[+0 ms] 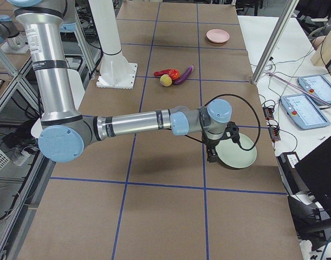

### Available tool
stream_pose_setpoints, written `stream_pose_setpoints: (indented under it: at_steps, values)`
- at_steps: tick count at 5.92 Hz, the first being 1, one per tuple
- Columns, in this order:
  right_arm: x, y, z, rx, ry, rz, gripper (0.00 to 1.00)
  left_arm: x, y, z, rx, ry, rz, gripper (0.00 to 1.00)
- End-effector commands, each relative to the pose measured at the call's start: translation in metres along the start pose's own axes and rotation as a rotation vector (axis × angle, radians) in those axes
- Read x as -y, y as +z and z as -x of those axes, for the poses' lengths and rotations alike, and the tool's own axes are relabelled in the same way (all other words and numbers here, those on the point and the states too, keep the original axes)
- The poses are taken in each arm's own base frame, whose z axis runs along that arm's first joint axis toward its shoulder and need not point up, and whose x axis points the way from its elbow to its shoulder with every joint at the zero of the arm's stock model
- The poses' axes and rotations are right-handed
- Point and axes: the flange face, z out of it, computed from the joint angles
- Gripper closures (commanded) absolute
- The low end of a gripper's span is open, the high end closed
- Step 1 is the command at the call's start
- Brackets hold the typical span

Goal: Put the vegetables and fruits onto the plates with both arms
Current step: 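Move the left gripper from rest toward the red chili pepper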

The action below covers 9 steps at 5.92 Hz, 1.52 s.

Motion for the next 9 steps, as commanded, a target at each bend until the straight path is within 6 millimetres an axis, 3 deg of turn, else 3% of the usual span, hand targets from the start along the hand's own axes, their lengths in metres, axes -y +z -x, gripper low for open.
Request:
stream_pose_setpoints:
  at_steps: [1,2,3,5,6,9]
  values:
    - [-0.046,-0.009,-0.013,-0.029,0.023,-0.001,0.00,-0.008,-0.021,-0.026,-0.056,-0.038,0.007,0.00]
    - [-0.058,-0.009,-0.012,-0.013,0.025,-0.001,0.00,-0.009,-0.016,-0.021,-0.052,-0.043,0.012,0.00]
    - [-0.057,-0.005,-0.015,-0.019,0.029,0.006,0.00,-0.020,-0.018,-0.022,-0.069,-0.037,0.008,0.00]
    - [-0.045,-0.014,-0.001,-0.017,0.005,-0.017,0.00,-0.020,-0.022,-0.068,-0.105,0.038,-0.021,0.00]
    - [-0.044,-0.018,0.003,-0.012,-0.007,-0.031,0.00,-0.027,-0.005,-0.154,-0.141,0.083,0.043,0.00]
    - [-0.067,-0.002,-0.008,0.039,-0.032,-0.044,0.00,-0.075,0.001,-0.408,-0.247,-0.137,0.189,0.00]
